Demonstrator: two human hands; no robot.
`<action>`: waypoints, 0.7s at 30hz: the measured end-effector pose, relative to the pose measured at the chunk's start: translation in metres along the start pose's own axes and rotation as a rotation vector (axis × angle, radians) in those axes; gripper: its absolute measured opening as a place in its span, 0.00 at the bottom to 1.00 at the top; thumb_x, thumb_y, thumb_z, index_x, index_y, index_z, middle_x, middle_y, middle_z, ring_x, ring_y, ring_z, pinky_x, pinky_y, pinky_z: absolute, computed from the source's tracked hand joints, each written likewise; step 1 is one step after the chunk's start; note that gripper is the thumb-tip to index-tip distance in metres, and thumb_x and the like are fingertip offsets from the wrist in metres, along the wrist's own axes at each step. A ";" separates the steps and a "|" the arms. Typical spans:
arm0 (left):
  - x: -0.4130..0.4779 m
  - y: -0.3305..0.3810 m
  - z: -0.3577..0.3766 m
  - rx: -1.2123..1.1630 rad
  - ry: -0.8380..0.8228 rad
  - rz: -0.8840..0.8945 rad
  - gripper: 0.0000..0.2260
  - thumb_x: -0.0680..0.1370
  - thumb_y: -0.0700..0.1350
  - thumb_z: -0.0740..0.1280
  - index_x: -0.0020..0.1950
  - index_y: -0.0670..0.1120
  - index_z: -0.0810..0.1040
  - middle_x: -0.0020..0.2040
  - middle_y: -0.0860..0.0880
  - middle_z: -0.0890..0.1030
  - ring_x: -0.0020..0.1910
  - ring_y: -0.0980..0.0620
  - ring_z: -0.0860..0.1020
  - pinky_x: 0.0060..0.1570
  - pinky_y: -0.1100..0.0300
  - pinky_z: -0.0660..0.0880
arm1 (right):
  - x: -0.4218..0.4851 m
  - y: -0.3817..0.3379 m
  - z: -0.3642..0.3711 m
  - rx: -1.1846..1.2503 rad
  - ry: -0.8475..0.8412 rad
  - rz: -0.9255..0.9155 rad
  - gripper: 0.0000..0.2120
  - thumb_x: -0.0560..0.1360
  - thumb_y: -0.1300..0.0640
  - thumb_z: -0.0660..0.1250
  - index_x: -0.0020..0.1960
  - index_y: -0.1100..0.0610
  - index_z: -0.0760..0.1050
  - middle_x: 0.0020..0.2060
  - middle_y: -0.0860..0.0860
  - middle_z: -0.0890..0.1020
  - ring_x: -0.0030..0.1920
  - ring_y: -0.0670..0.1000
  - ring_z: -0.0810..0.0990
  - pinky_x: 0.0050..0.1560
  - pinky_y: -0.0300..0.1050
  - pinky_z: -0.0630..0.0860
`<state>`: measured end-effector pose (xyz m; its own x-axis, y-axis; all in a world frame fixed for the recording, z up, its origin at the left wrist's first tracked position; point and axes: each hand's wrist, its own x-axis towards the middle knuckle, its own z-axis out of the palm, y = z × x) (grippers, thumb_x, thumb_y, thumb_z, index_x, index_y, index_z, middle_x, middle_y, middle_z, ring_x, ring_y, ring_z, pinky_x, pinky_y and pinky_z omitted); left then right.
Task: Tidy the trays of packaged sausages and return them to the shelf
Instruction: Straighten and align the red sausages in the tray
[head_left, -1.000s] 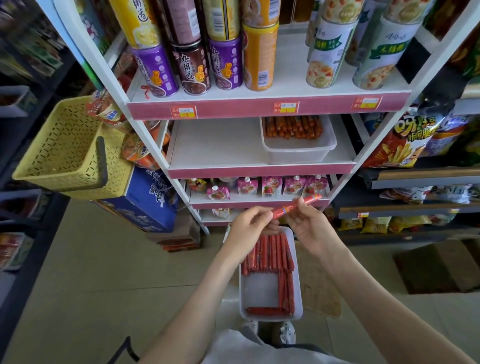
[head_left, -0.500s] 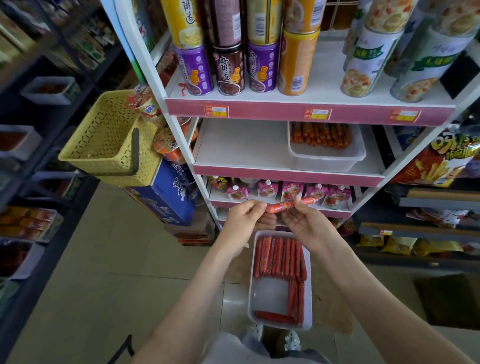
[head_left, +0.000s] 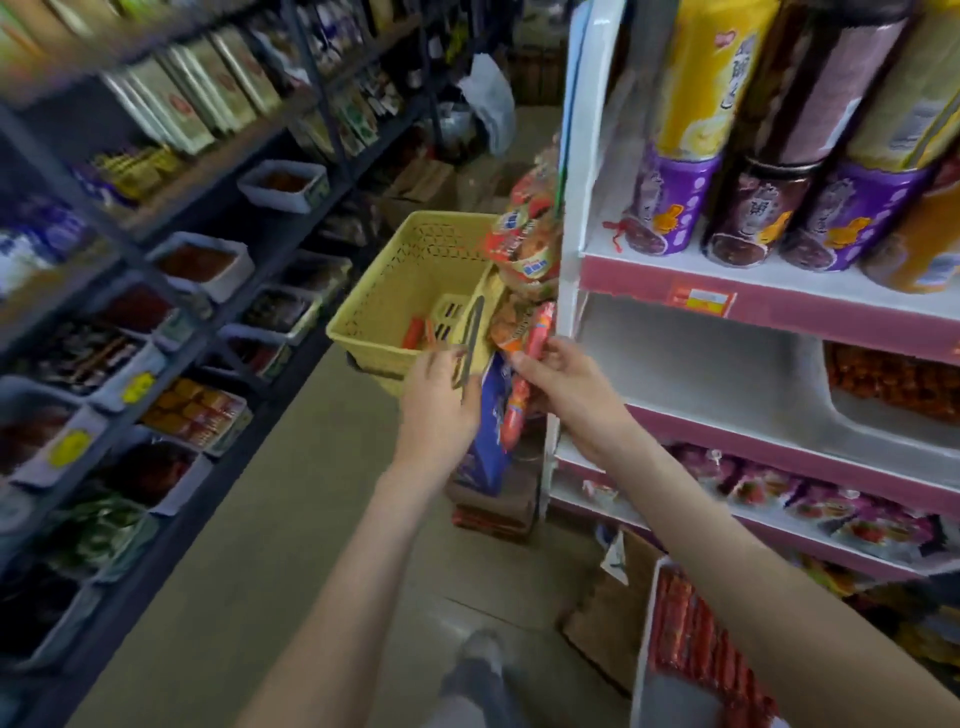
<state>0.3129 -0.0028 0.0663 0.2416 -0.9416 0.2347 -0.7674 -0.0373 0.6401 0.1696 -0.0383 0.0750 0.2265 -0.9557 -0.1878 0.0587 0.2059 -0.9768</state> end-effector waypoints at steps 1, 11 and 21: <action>0.014 -0.020 -0.008 0.048 -0.012 -0.003 0.17 0.77 0.45 0.65 0.64 0.41 0.73 0.63 0.41 0.74 0.65 0.43 0.70 0.63 0.59 0.62 | 0.024 -0.002 0.020 0.007 0.031 -0.015 0.09 0.77 0.62 0.67 0.55 0.64 0.72 0.39 0.57 0.77 0.35 0.52 0.77 0.33 0.44 0.74; 0.122 -0.138 -0.034 0.349 -0.395 0.007 0.36 0.74 0.66 0.61 0.77 0.55 0.53 0.78 0.45 0.41 0.77 0.47 0.40 0.71 0.42 0.35 | 0.155 -0.003 0.122 -0.866 0.087 -0.046 0.27 0.78 0.58 0.65 0.72 0.63 0.58 0.56 0.60 0.76 0.53 0.58 0.77 0.48 0.43 0.75; 0.119 -0.156 -0.026 0.354 -0.291 0.162 0.37 0.70 0.72 0.45 0.76 0.56 0.58 0.78 0.46 0.51 0.77 0.49 0.47 0.69 0.43 0.31 | 0.145 0.029 0.122 -1.308 0.094 -0.282 0.26 0.80 0.50 0.58 0.75 0.59 0.59 0.74 0.56 0.63 0.75 0.56 0.56 0.74 0.54 0.48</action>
<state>0.4767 -0.1007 0.0136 -0.0345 -0.9973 0.0644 -0.9485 0.0530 0.3124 0.3225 -0.1448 0.0319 0.2903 -0.9536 0.0799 -0.8863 -0.2994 -0.3532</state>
